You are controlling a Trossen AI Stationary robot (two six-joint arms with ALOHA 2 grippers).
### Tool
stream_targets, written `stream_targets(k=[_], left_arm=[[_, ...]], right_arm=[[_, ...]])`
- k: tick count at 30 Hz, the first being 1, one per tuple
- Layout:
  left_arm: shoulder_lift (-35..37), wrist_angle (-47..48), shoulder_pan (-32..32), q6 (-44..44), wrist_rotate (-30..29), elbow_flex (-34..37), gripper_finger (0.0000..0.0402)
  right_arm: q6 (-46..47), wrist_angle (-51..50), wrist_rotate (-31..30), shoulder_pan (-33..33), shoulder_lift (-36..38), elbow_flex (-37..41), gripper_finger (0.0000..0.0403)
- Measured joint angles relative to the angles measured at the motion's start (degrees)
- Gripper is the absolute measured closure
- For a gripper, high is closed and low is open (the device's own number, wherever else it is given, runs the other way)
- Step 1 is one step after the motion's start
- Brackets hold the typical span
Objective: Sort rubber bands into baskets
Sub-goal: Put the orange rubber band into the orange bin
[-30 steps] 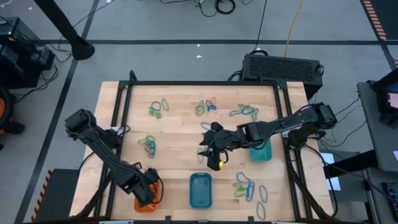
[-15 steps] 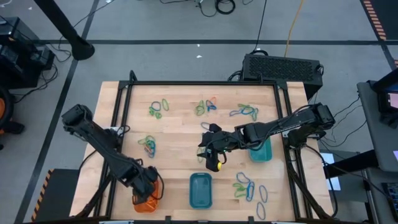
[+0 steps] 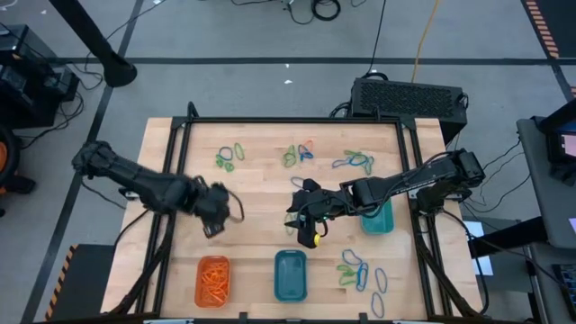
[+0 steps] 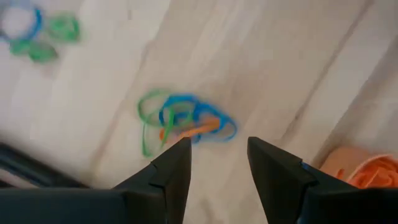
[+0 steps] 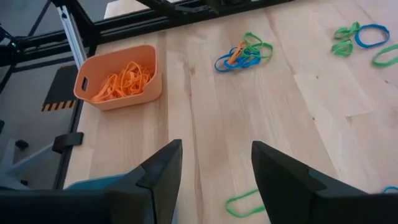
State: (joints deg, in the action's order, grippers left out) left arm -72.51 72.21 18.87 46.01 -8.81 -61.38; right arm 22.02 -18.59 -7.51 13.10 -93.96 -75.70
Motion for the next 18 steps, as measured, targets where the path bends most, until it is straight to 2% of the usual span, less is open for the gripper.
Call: stream_targets(k=[5, 10, 18], left_arm=[[0.0, -1.7, -10.5, -10.6, 12.4, 6.6, 0.0237], [-1.5, -6.9, -13.9, -19.2, 13.1, 13.2, 0.0237], [-5.3, -13.2, -14.0, -28.4, 15.9, 16.8, 0.0237]], right_arm=[[3.4, 0.0, 0.0, 0.0, 0.0, 0.0, 0.0218], [7.6, -0.3, 0.0, 0.1, 0.0, 0.0, 0.0218], [10.4, -1.7, 0.1, 0.2, 0.0, 0.0, 0.0218]])
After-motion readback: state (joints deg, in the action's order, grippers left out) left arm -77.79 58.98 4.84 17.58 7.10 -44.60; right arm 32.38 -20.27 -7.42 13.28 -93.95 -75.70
